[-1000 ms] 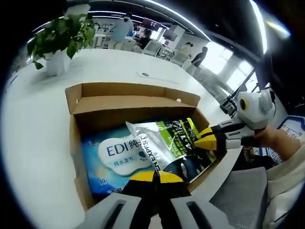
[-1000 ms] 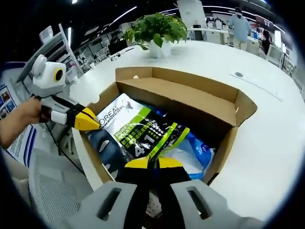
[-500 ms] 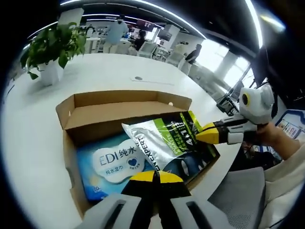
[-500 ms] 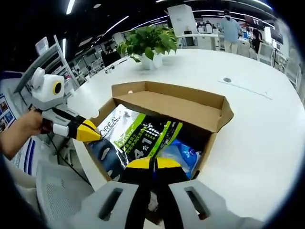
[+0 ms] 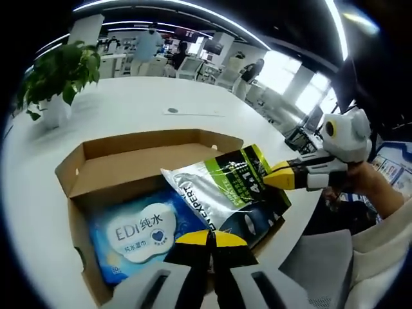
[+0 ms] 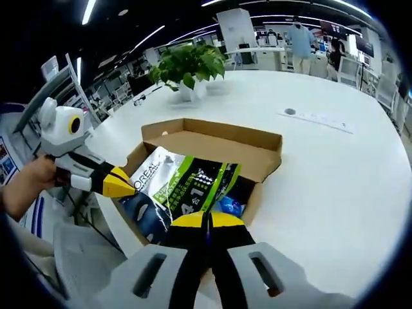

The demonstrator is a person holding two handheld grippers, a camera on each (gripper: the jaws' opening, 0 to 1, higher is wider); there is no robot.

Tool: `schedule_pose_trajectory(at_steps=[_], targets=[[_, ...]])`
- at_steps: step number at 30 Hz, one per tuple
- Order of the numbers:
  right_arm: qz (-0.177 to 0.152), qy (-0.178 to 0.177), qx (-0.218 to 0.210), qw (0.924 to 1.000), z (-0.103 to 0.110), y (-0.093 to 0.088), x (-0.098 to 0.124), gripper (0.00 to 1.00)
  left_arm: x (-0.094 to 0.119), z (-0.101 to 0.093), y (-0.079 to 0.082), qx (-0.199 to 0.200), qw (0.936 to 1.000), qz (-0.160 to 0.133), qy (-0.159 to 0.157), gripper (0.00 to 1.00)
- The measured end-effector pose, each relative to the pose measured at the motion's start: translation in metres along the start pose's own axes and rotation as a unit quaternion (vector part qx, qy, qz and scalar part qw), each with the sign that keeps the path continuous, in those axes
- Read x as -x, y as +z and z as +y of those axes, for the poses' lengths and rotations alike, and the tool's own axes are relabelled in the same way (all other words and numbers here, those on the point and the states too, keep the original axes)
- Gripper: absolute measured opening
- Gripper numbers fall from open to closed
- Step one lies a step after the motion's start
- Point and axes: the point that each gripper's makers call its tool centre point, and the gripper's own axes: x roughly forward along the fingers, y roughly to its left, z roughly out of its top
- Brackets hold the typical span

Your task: Operate the shoe box by opening the lid, removing the specified soft item, and placing it in the target area until the item is outside and the box remains undamaged.

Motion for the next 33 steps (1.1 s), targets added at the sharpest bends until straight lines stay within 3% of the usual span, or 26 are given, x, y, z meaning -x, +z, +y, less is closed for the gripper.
schedule_pose_trajectory(at_steps=[33], targets=[[-0.005,-0.060,-0.032,0.9976,-0.083,-0.001,0.057,0.00,-0.059,-0.070,0.034,-0.040,0.9976,0.013,-0.055,0.00]])
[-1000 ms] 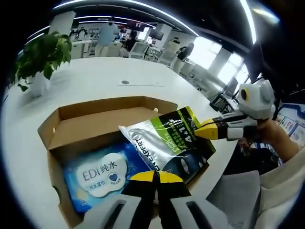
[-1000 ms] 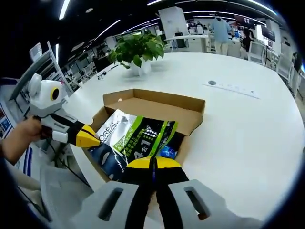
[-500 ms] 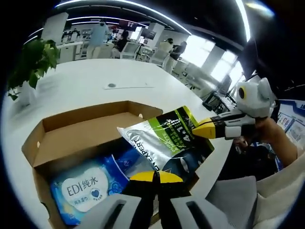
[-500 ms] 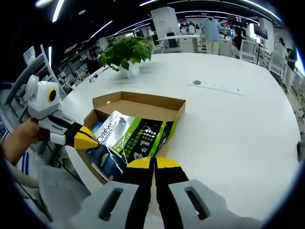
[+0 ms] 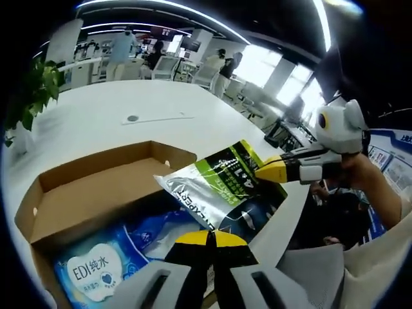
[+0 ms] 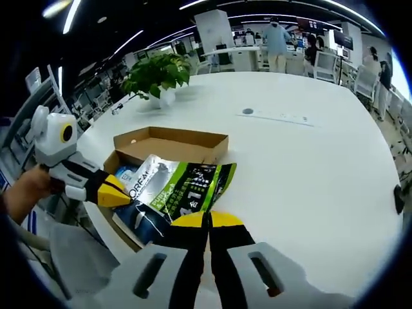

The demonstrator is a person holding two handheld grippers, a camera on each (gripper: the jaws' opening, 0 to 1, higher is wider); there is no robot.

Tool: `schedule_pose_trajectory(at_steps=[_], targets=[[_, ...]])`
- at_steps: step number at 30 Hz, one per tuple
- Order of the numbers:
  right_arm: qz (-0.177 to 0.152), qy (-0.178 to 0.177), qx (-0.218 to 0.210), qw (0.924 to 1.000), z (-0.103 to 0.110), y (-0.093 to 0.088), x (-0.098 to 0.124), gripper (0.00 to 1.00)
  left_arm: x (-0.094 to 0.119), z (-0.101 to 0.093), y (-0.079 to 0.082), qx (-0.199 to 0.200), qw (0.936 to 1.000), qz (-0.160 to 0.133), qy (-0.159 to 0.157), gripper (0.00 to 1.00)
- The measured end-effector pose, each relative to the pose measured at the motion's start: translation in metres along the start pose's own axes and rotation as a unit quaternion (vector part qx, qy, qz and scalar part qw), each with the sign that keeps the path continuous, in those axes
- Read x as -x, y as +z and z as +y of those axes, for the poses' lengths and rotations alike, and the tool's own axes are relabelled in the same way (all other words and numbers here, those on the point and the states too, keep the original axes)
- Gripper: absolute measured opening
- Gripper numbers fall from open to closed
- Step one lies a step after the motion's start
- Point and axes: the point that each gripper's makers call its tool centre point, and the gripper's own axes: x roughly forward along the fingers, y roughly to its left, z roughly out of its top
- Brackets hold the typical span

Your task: Operate the shoe box by opening the lid, removing the specified soft item, and placing it in the target area until the item is outside and the box remains undamaged.

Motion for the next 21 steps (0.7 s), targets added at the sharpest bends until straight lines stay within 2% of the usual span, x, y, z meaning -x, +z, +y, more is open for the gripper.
schedule_pose_trajectory(at_steps=[14,21], targets=[[0.003,-0.017,-0.006,0.9998,-0.035,-0.006,0.016,0.00,-0.029,-0.032,0.009,-0.028,0.9991,0.017,-0.027,0.00],[0.009,-0.028,-0.012,0.9995,-0.055,-0.013,0.020,0.00,-0.045,-0.042,0.013,-0.038,0.9982,0.026,-0.037,0.00]])
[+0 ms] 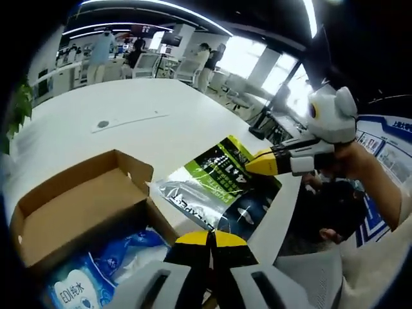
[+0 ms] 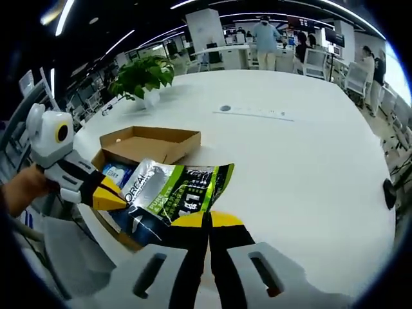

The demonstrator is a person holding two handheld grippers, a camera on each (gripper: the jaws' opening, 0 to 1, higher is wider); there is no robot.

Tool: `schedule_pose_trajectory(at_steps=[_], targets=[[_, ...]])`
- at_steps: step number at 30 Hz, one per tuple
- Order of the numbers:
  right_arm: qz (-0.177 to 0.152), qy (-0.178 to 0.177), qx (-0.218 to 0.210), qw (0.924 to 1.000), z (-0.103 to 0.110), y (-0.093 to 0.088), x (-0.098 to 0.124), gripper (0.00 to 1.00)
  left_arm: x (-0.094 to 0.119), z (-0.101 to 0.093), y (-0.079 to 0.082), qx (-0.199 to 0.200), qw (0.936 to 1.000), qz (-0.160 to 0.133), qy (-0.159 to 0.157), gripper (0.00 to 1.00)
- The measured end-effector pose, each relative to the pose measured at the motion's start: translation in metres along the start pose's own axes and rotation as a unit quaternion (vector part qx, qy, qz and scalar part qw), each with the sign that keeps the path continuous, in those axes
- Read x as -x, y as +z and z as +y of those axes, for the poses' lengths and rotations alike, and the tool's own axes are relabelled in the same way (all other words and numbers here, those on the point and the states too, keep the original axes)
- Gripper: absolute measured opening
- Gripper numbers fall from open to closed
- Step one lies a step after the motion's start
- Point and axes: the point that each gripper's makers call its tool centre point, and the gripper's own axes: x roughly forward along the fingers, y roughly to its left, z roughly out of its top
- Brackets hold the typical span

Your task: Operate the shoe box by opening the lid, removing the specified soft item, and placing it in the target area until the item is outside and the box remains undamaged.

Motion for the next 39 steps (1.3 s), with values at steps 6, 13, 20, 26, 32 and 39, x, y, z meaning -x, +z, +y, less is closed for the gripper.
schedule_pose_trajectory(at_steps=[6,13,20,26,32,39], targets=[[0.005,-0.008,-0.002,1.0000,-0.015,-0.003,-0.002,0.00,-0.016,-0.003,0.004,-0.007,0.9999,0.010,-0.006,0.00],[0.008,-0.009,0.001,0.9999,-0.029,-0.001,-0.015,0.00,-0.031,0.004,0.009,-0.020,0.9993,0.032,-0.003,0.00],[0.021,-0.012,0.006,0.9997,-0.038,-0.003,-0.030,0.00,-0.042,0.013,0.013,-0.034,0.9979,0.055,0.004,0.00],[0.025,-0.015,0.007,0.9996,-0.046,-0.004,-0.043,0.00,-0.055,0.021,0.011,-0.027,0.9967,0.075,0.014,0.00],[0.027,-0.018,0.006,0.9995,-0.054,-0.005,-0.054,0.00,-0.068,0.027,0.008,-0.029,0.9936,0.106,0.025,0.00],[0.032,-0.022,-0.003,0.9992,-0.063,-0.011,-0.066,0.00,-0.080,0.033,0.007,-0.061,0.9883,0.135,0.037,0.00]])
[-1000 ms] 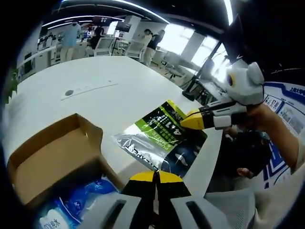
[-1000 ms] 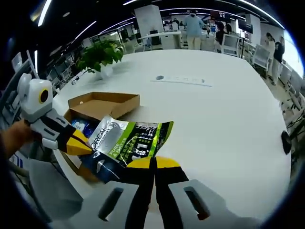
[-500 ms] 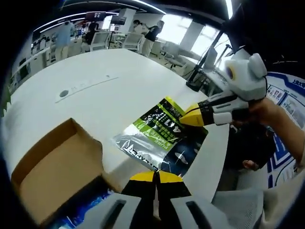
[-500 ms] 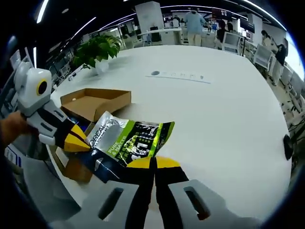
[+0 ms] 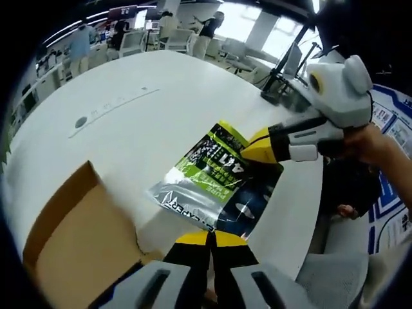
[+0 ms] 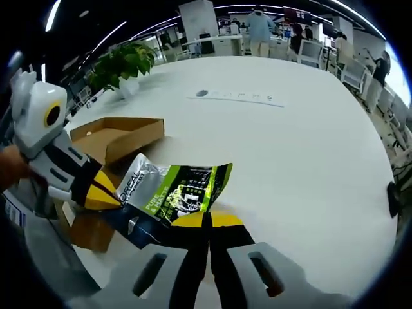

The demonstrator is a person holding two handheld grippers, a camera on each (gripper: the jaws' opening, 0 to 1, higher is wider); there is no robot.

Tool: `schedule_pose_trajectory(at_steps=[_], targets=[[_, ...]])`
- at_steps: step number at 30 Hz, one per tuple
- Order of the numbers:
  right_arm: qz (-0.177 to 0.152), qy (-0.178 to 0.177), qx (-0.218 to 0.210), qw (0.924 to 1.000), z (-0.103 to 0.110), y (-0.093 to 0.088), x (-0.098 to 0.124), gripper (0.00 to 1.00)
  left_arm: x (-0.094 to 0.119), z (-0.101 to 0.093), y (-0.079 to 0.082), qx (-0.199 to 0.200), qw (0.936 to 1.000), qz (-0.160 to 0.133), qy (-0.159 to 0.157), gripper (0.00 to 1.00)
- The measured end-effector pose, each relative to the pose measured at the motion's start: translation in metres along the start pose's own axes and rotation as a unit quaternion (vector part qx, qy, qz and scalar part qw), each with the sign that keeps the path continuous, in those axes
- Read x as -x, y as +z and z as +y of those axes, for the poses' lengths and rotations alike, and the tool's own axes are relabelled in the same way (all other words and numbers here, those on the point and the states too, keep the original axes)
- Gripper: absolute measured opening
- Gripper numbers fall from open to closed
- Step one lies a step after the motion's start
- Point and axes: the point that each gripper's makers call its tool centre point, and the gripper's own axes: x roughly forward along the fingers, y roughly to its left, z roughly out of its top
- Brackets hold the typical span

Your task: Operate the shoe box by opening the lid, removing the specified soft item, and placing it in the target area until the item is outside and the box remains undamaged.

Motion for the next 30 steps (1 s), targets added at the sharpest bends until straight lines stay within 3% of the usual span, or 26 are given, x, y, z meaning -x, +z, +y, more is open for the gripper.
schedule_pose_trajectory(at_steps=[6,16,26,30], targets=[[0.011,0.001,-0.008,0.9999,-0.004,-0.011,-0.014,0.00,-0.011,0.005,-0.005,-0.070,0.9961,0.047,0.028,0.00],[0.014,-0.002,-0.017,0.9998,-0.009,-0.020,-0.032,0.00,-0.030,0.010,-0.013,-0.136,0.9850,0.091,0.056,0.01],[0.015,-0.002,-0.026,0.9995,-0.011,-0.035,-0.046,0.00,-0.045,0.020,-0.023,-0.220,0.9621,0.135,0.087,0.01],[0.011,0.000,-0.022,0.9997,-0.011,-0.035,-0.049,0.00,-0.047,0.023,-0.025,-0.236,0.9572,0.139,0.092,0.01]])
